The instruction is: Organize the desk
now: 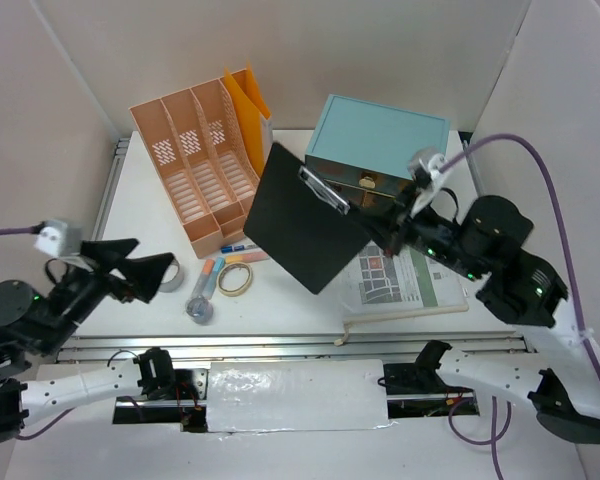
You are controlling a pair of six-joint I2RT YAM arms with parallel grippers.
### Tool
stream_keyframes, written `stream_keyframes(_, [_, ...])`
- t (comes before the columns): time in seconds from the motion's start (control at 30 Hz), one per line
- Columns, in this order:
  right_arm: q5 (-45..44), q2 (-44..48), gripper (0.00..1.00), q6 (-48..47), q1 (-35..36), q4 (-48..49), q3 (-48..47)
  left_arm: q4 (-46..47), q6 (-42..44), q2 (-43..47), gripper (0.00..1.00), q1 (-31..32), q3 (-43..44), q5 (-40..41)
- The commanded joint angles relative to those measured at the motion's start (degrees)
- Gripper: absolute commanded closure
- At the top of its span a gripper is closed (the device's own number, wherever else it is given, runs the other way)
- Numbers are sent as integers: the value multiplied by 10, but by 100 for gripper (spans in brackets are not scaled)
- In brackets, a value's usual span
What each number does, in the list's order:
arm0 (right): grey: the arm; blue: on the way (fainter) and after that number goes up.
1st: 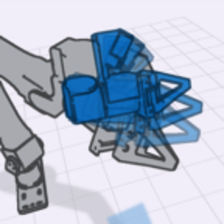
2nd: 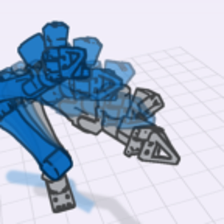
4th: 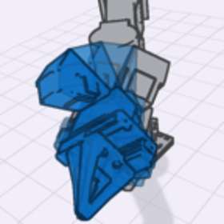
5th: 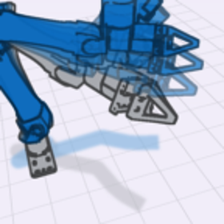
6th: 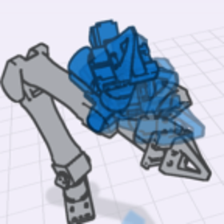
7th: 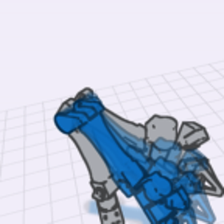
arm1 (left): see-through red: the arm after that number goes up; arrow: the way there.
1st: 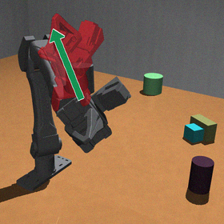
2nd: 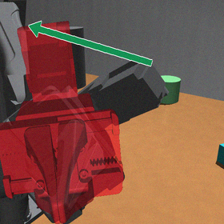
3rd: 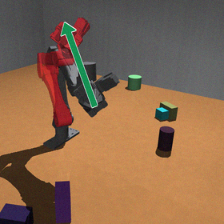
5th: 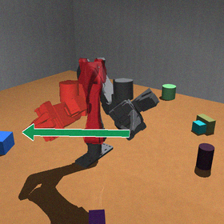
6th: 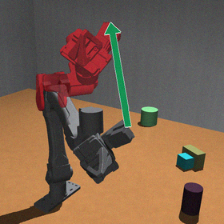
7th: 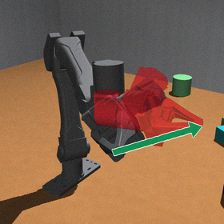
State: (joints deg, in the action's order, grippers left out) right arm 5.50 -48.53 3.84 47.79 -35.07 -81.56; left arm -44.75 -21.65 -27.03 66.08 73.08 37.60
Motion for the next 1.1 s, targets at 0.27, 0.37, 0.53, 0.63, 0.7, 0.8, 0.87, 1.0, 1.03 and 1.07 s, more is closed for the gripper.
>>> stream_keyframes(0.27, [-198, -296, 100, -4, 0, 158, -242, -92, -189, 125, 0, -1, -121, 260])
stream_keyframes(0.37, [-222, -381, 100, -30, 0, 156, -315, -101, -201, 129, 0, -1, -116, 254])
stream_keyframes(0.53, [-241, -500, 100, -64, -2, 178, -415, -119, -222, 126, 0, -1, -118, 251])
stream_keyframes(0.63, [-257, -549, 100, -75, -6, 204, -452, -117, -217, 130, 0, -1, -123, 247])
stream_keyframes(0.7, [-262, -565, 100, -85, -9, 228, -454, -108, -212, 135, 0, -1, -127, 242])
stream_keyframes(0.8, [-244, -607, 100, -82, -22, 255, -477, -109, -212, 138, 0, -1, -129, 236])
stream_keyframes(0.87, [-222, -629, 100, -68, -31, 254, -499, -111, -214, 138, 0, -1, -128, 234])
stream_keyframes(1.0, [-199, -682, 100, -57, -45, 273, -519, -113, -215, 134, 0, -2, -126, 231])
stream_keyframes(1.03, [-194, -688, 100, -48, -46, 277, -519, -114, -216, 133, 0, -2, -126, 230])
stream_keyframes(1.07, [-188, -699, 100, -45, -48, 281, -513, -115, -217, 131, 0, -2, -126, 232])
